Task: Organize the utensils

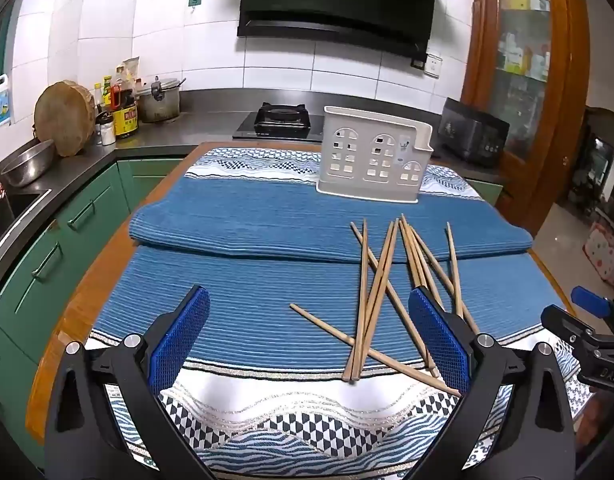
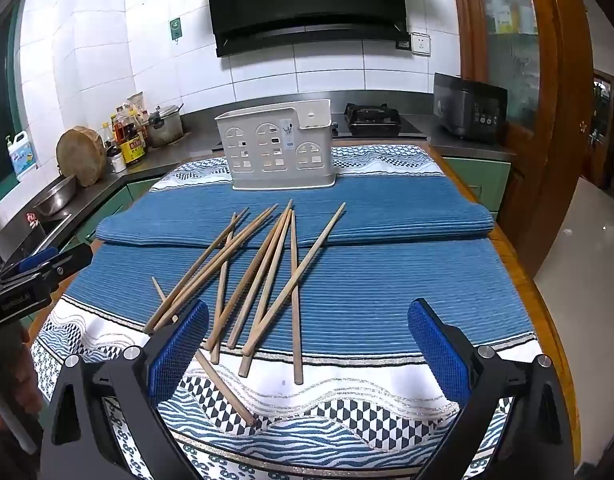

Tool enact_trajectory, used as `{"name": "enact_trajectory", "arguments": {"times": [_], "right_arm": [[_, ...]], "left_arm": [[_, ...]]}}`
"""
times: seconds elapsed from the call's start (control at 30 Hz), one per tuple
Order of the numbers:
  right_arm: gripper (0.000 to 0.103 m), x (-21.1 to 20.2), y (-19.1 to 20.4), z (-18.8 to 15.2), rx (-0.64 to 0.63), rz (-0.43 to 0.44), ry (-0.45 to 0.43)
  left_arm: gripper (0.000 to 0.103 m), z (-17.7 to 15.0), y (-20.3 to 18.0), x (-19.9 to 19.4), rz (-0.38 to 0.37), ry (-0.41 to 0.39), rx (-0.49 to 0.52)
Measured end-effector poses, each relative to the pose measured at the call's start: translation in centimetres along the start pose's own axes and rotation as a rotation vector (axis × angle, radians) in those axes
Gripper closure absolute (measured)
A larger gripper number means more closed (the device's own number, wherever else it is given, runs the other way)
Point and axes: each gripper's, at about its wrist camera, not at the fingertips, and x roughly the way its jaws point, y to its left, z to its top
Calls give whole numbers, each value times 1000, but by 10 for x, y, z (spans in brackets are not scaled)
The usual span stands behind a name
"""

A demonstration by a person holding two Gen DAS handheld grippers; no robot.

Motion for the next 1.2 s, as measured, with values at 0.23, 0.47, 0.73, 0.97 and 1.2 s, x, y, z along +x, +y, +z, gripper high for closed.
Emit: {"name": "enact_trajectory", "arguments": {"times": [0.23,0.47,0.73,0.97,1.2], "right_arm": [[7,2,3,-1,-1,0,2],[7,4,5,3,-1,-7,6],[16,12,10,-3,11,-13,22],[30,31,17,-8,37,6,56],[48,61,30,-16,103,41,180]], "left_arm": [[5,2,2,0,-5,0,2],[5,2,5,0,-34,-3,0],[5,1,11,7,-59,11,-20],[5,-2,21,15,-48,11,-27],[5,-4,39,28,-39,38,-67]]}}
